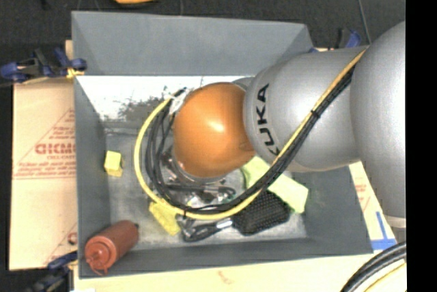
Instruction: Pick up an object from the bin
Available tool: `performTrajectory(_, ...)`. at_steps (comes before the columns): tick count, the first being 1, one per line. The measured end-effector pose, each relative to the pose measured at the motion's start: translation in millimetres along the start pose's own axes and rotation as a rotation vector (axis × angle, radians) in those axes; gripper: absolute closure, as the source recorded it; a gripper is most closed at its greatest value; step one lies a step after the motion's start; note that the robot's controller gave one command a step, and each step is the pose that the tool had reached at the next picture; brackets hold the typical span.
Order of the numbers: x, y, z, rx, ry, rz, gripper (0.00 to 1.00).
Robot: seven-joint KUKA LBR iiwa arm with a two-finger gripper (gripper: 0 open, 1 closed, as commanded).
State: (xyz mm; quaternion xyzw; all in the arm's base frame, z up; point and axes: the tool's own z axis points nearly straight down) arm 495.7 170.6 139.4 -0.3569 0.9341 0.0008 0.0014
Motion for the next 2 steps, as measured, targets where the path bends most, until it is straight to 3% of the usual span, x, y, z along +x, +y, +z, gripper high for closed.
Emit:
performTrajectory(1, 1.3, -2, -48, -0.002, 0.007, -0.041, 1.0)
performTrajectory(2, 3.6, 3, -108, -0.001, 0.004, -0.01, 1.0)
